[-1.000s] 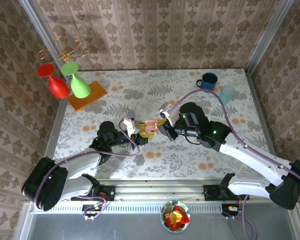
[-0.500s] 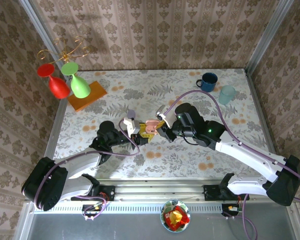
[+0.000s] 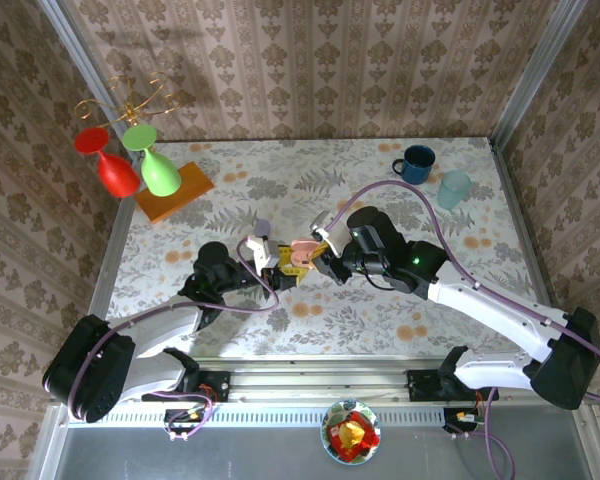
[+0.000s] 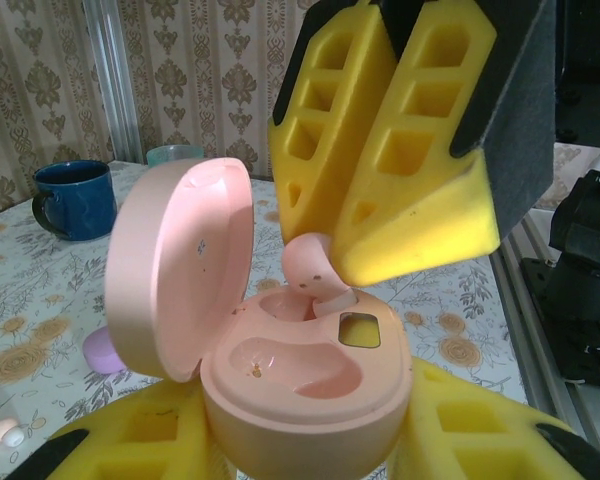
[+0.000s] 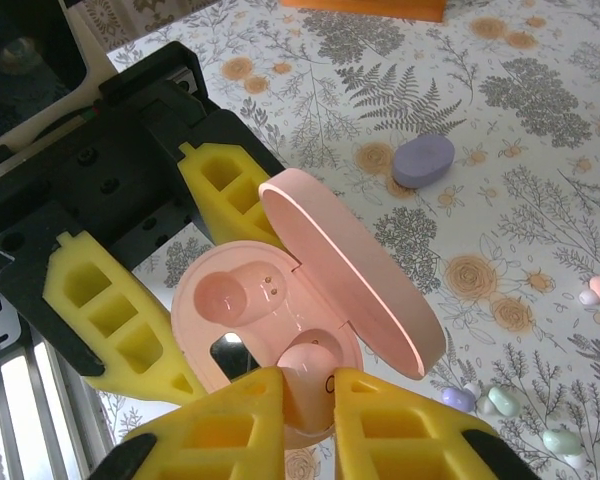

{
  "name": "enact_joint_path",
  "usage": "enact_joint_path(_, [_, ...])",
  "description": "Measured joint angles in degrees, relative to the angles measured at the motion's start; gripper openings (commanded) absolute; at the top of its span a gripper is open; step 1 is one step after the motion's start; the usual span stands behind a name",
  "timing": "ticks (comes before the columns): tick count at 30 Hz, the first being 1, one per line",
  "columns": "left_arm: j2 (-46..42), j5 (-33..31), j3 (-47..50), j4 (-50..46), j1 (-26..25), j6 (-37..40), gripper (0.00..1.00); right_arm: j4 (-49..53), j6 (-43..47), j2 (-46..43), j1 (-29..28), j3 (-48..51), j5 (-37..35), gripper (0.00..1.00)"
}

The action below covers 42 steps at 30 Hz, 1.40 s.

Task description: Insert wireless bluetooth earbuds into charging case

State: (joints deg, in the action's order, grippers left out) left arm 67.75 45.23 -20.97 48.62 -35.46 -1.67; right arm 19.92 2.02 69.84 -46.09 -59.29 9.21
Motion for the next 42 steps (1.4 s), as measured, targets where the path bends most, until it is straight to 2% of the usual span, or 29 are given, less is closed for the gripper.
enact_joint_path(3, [0.00, 0.00, 0.00, 0.17, 0.00, -0.02, 0.34, 0.00, 0.07, 0.04, -0.04, 0.00, 0.00, 0.30])
enact_joint_path(10, [0.00, -0.04, 0.00, 0.22, 0.00, 0.00, 0.34, -0.28, -0.79, -0.46, -0.20, 0.02, 0.09, 0.39])
enact_joint_path(17, [0.00, -0.35, 0.00, 0.70, 0.42, -0.02, 0.34, -5.49, -3.98, -6.67, 1.20, 3.50, 1.44, 0.56])
enact_joint_path(20, [-0.61, -0.66, 0.22, 0.83, 1.20, -0.02, 0.34, -10.32, -7.85, -9.66, 4.94, 7.10, 3.39, 0.60])
enact_joint_path(25, [-2.97, -1.11, 0.96, 0.94, 2.25, -0.02, 0.34, -19.17, -18.05, -9.92, 15.17, 12.96, 6.43, 0.61])
enact_joint_path(30, [-3.76, -1.33, 1.09, 1.09, 2.32, -0.04, 0.34, -22.82, -26.16, -2.05, 21.03, 13.33, 6.82, 0.61])
enact_joint_path(37, [-3.76, -1.29, 1.53, 2.60, 2.32, -0.24, 0.34, -22.99, -30.36, 14.73, 22.80, 7.17, 8.85, 0.59])
enact_joint_path(42, [-3.76, -1.29, 1.53, 2.84, 2.32, -0.48, 0.34, -21.97, -31.01, 28.09, 23.67, -1.03, 11.06, 0.59])
